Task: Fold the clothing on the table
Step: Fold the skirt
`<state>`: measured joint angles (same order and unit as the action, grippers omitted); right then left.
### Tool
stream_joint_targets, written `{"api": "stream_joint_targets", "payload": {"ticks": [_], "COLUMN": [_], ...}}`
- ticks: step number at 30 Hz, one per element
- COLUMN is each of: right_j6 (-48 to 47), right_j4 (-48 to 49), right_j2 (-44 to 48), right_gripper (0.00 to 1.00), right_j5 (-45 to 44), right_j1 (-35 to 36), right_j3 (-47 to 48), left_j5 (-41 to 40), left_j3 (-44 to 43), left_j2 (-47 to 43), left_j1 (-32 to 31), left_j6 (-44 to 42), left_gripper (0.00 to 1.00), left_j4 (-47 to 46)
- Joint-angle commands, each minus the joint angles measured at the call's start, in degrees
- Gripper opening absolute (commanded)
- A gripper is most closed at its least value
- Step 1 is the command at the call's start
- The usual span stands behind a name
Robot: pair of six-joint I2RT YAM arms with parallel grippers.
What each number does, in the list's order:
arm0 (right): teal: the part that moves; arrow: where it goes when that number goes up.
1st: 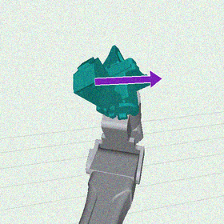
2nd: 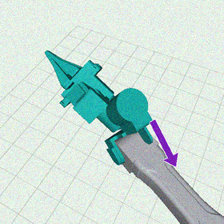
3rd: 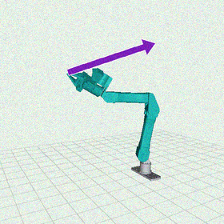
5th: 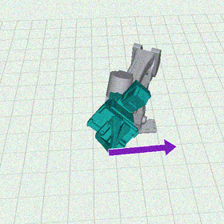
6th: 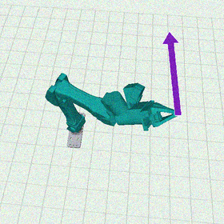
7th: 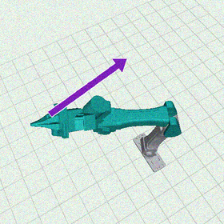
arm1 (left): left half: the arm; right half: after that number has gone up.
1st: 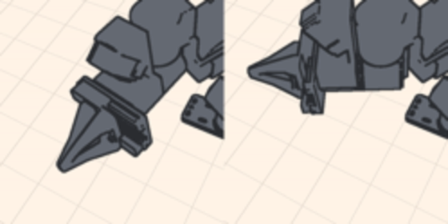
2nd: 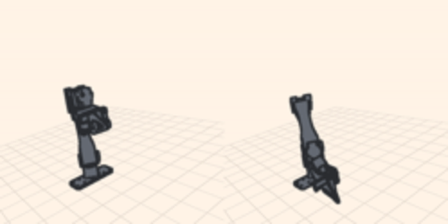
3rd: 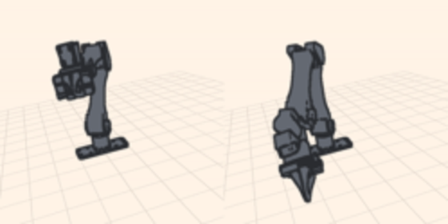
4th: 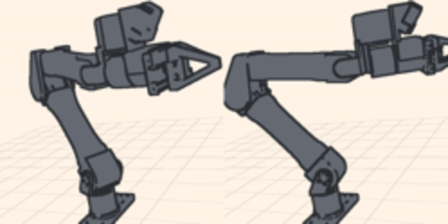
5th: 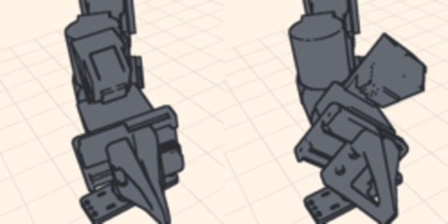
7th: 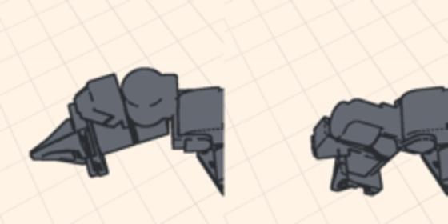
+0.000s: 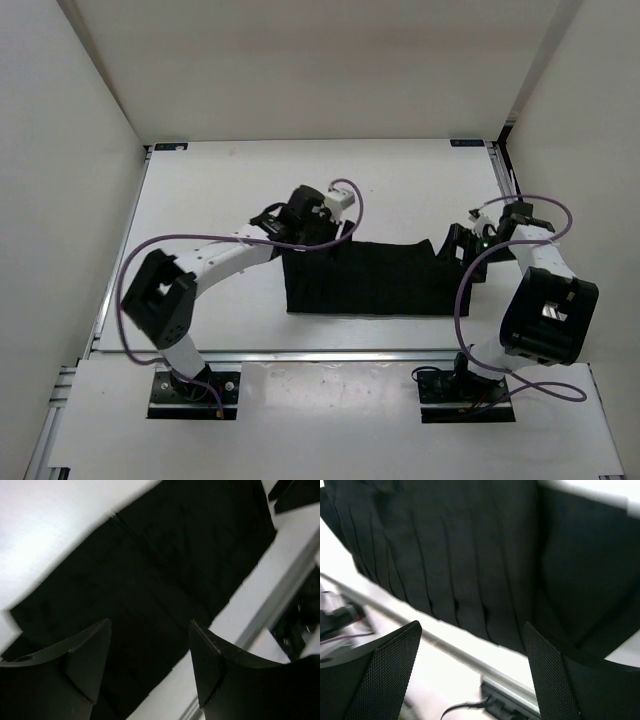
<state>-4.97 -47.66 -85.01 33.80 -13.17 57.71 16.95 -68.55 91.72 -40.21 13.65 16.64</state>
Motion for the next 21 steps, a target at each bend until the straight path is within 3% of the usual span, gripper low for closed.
{"api": "stream_joint_targets", "payload": {"ticks": [1,3,5,9,10,12,15,17,21], "right_j6": [-2.32,-2.5,-3.02,-4.08,-4.95,-5.66,-8.47,-10.84,-13.31], "right_j4": [-2.0,-1.83,-2.09,-2.17,-2.61,-2.35,-3.32,-4.1,-4.72], "right_j2": [3.0,4.5,5.47,6.88,6.88,6.88,6.0,5.3,3.54], "right_gripper": [0.88,0.85,0.8,0.56,0.44,0.21,0.06,0.01,0.0], "right_j5": [7.68,7.86,7.16,5.67,4.88,4.43,5.13,4.17,2.59], "right_j1": [-5.36,-6.43,-5.82,-2.66,-2.04,-2.04,-0.38,1.38,4.28], "right_j3": [-3.04,-4.71,-5.15,-6.38,-6.04,-5.69,-4.19,-2.61,0.38], "left_j5": [9.66,15.71,18.9,22.5,23.64,24.8,21.92,20.15,17.42], "left_j3": [-0.51,-1.4,-2.11,-2.81,-2.73,-3.25,-3.34,-2.03,2.27], "left_j2": [6.43,8.46,10.4,15.31,16.89,20.06,22.53,23.06,23.85], "left_j1": [-2.77,-2.69,-3.56,-4.09,-4.09,-4.09,-3.57,-2.51,1.0], "left_j6": [-1.17,2.5,5.32,9.28,11.38,14.11,14.65,15.17,16.05], "left_gripper": [0.71,0.61,0.44,0.21,0.16,0.1,0.05,0.0,0.0], "left_j4": [0.94,-1.94,-5.73,-11.17,-12.5,-13.65,-11.47,-10.76,-10.67]}}
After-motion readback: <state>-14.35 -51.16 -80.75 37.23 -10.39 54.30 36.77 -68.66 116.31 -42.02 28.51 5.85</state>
